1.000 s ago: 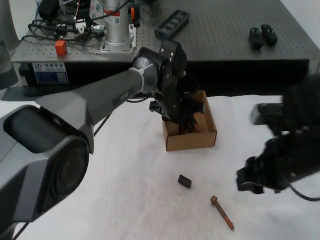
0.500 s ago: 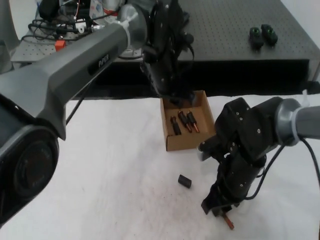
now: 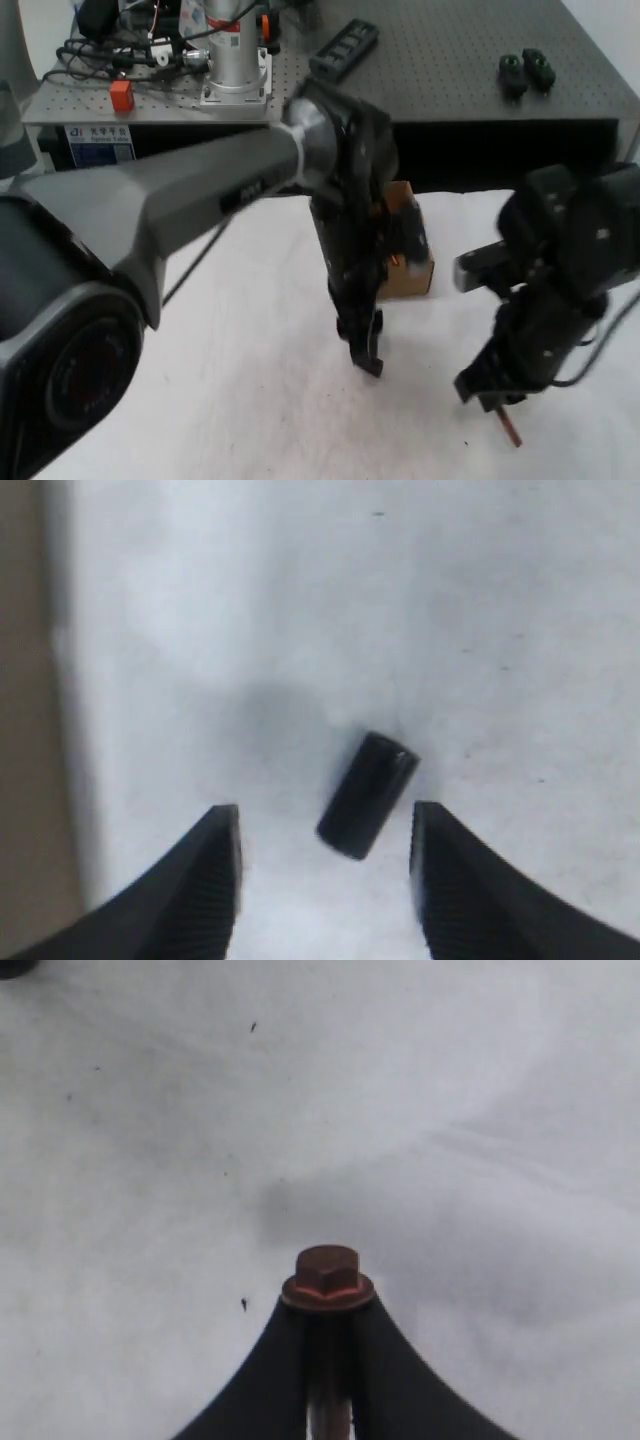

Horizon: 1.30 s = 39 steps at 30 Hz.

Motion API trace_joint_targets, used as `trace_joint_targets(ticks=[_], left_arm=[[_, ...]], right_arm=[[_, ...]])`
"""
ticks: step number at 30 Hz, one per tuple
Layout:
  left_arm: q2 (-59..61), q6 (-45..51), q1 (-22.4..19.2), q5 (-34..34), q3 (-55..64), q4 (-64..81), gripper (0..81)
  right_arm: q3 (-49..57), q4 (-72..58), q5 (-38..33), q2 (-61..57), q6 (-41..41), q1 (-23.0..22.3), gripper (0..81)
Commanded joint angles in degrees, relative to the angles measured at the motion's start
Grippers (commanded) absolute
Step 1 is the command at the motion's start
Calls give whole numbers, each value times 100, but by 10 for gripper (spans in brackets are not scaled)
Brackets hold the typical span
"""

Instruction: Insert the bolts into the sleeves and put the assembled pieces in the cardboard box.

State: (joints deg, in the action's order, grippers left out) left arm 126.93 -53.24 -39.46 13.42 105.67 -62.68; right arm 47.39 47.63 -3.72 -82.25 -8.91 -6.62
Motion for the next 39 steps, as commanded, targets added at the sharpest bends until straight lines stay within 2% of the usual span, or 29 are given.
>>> trace_joint_targets(ticks=[1, 6, 11, 15, 18, 21, 22, 25, 28, 32, 36, 39], left_arm=[[-22, -805, -157, 6, -155, 264, 382], [-22, -898, -275, -62, -406, 802, 381], [-22, -1199, -274, -966, -641, 850, 381], [37, -1354, -274, -1050, -655, 878, 365], [117, -1369, -274, -1016, -655, 884, 267], [180, -1305, -274, -1025, -655, 818, 41], [179, -1180, -274, -1026, -655, 815, 2], [120, -267, -274, -1026, -633, 930, 7], [-200, 1134, -263, -997, -634, 1093, 7], [-874, 2120, -118, 25, -855, 1203, 7], [-1865, 3183, -27, 454, -1934, 2029, 7], [-2709, 4042, -57, 1059, -3226, 3492, 7]], right_arm=[[-69, 60, -120, 186, 27, 55, 16], [-380, 54, -120, 1025, 27, 65, 16], [-398, 228, -120, 1284, 75, 65, 16], [-417, 227, -120, 1287, 75, 65, 16], [-426, 227, -123, 1300, 75, 53, 16], [-426, 227, -163, 1300, 75, 53, 16], [-426, 205, -161, 1300, 75, 53, 16], [-426, 51, -289, 1300, 206, 53, 16], [-434, -431, -887, 1448, 493, 132, 16], [-434, -1391, -1567, 1874, 1092, 146, 16], [-434, -2517, -1953, 2264, 1817, 112, 16], [-440, -3312, -2430, 2391, 2377, 112, 16]])
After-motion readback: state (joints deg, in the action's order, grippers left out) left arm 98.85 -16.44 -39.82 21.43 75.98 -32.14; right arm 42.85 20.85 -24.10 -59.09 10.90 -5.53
